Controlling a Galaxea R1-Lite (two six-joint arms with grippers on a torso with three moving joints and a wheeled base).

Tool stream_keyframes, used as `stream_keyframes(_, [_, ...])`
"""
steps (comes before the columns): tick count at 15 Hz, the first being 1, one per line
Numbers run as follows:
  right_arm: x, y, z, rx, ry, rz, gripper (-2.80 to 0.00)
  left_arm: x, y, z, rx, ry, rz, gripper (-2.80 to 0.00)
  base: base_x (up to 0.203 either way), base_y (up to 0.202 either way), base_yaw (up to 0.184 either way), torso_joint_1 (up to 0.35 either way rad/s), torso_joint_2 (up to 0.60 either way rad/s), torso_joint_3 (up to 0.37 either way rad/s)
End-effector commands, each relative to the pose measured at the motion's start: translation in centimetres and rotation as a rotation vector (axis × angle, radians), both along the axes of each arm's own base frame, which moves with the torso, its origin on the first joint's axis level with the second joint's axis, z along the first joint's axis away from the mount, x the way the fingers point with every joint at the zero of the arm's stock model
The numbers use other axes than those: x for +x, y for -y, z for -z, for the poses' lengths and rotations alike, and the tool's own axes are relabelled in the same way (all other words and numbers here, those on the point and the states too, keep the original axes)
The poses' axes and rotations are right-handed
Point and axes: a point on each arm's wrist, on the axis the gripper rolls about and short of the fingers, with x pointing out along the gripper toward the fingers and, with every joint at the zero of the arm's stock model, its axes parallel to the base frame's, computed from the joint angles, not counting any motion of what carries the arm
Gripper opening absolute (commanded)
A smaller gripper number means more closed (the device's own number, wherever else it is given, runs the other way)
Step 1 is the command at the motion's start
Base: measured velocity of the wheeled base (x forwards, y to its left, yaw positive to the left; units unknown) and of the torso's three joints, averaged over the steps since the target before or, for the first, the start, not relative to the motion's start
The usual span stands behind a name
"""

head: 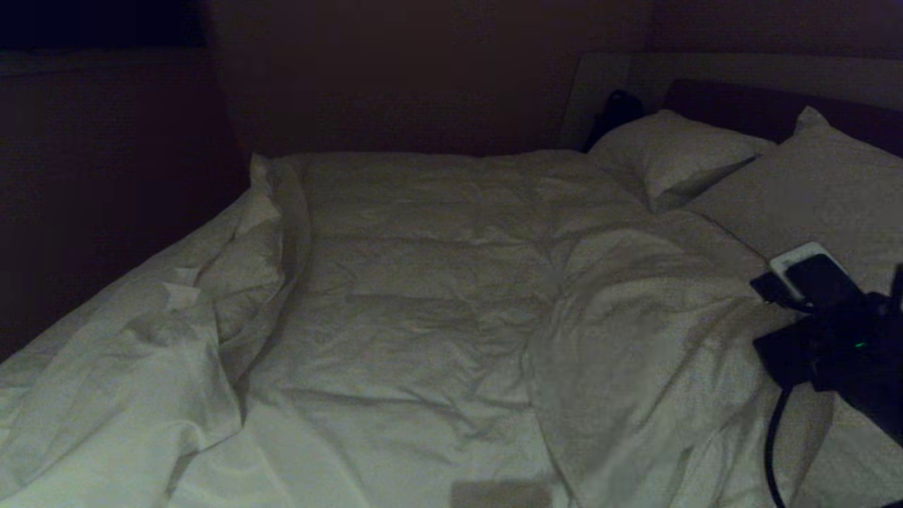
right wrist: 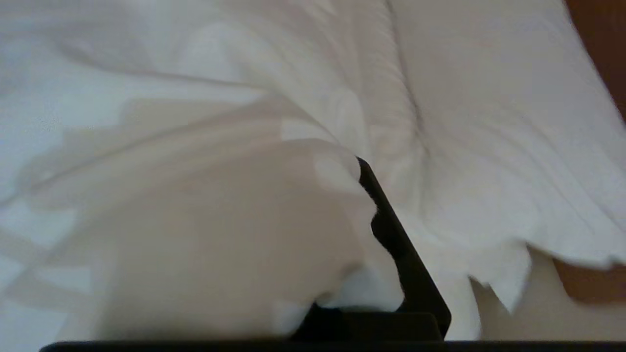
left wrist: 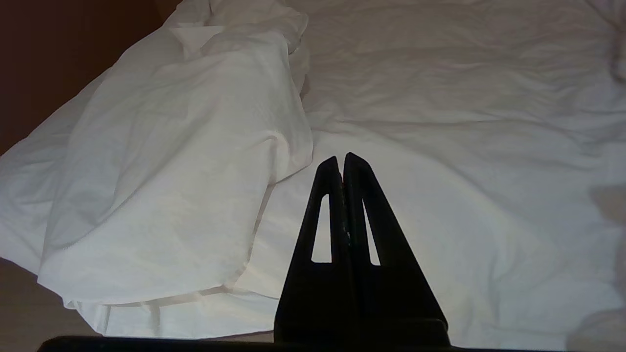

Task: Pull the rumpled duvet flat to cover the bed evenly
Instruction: Flatten the corners of the folded blanket

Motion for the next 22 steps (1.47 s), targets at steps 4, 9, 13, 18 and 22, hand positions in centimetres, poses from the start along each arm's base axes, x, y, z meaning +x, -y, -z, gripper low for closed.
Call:
stream_keyframes(4, [-8.1,2.9,0.6,0.02,0.015,0.01,-2.8,0.0,0.0,0.0,0.001,0.0,0.0,-2.8,0.0,0.0,0.0,0.0,0.0,0.0])
stream_keyframes(9, [-13.6,4.0,3.3,0.045,-0.08,-0.018,-2.8,0.0,0.0,0.0,0.001,0.0,0.0,-2.8,0.0,0.0,0.0,0.0,0.0,0.0])
stream_keyframes(13, [-16.6,4.7,5.4,0.063,-0.147,-0.023,-2.8,0.0,0.0,0.0,0.001,0.0,0.0,-2.8,0.0,0.0,0.0,0.0,0.0,0.0])
stream_keyframes(18, [-19.0,5.2,7.1,0.1,-0.133,-0.015,-2.8,0.0,0.0,0.0,0.001,0.0,0.0,-2.8,0.0,0.0,0.0,0.0,0.0,0.0])
stream_keyframes(22, [-19.1,5.2,7.4,0.101,-0.135,-0.014,0.0,0.0,0.0,0.0,0.0,-0.001,0.0,-2.8,0.0,0.0,0.0,0.0,0.0,0.0])
